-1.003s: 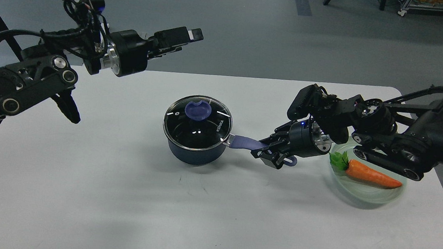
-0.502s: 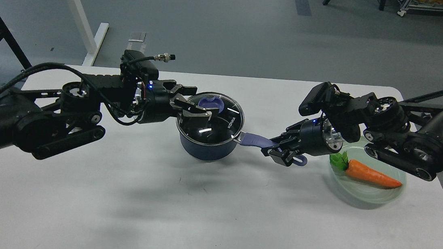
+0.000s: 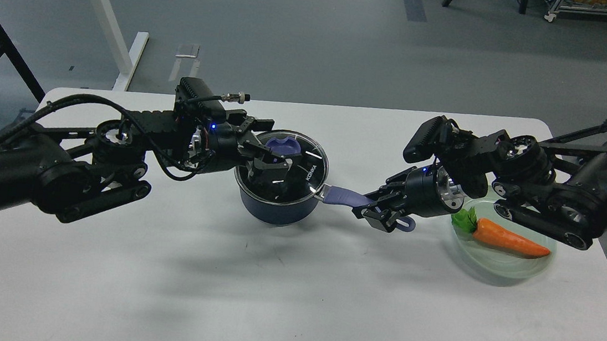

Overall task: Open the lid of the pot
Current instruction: 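Close the left gripper on the lid knob while right holds handle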

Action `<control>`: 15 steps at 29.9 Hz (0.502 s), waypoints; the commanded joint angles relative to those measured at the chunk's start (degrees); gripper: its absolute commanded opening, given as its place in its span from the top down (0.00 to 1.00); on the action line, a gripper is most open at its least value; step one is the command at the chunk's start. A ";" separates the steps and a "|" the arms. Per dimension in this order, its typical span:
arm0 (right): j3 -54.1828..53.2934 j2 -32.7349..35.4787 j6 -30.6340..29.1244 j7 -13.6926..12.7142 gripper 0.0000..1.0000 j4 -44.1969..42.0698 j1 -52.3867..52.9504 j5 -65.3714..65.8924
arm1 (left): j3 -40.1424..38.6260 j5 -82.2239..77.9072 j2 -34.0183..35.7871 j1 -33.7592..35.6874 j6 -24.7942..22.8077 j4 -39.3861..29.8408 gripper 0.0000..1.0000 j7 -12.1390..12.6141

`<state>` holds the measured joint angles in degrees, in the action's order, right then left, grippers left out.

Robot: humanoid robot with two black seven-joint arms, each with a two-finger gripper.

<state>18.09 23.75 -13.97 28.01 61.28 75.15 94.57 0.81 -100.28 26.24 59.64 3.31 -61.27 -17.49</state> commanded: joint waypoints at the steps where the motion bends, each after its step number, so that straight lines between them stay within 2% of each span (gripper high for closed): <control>1: 0.02 -0.01 -0.01 -0.01 0.74 -0.02 0.00 0.00 | 0.50 0.26 -0.14 -0.14 0.21 0.10 0.02 -0.09; 6: 0.02 -0.45 -0.01 -0.01 0.74 0.42 0.09 0.00 | 0.85 0.26 -0.93 -0.23 2.41 1.41 0.02 -0.35; 15: -0.07 -0.45 -0.01 -0.01 0.74 1.04 0.17 0.00 | 3.31 0.44 -1.37 -0.05 3.64 2.21 0.15 -0.53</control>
<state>18.11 23.33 -13.98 28.01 62.41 75.30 94.57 3.52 -99.84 24.88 59.38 6.80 -59.08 -17.97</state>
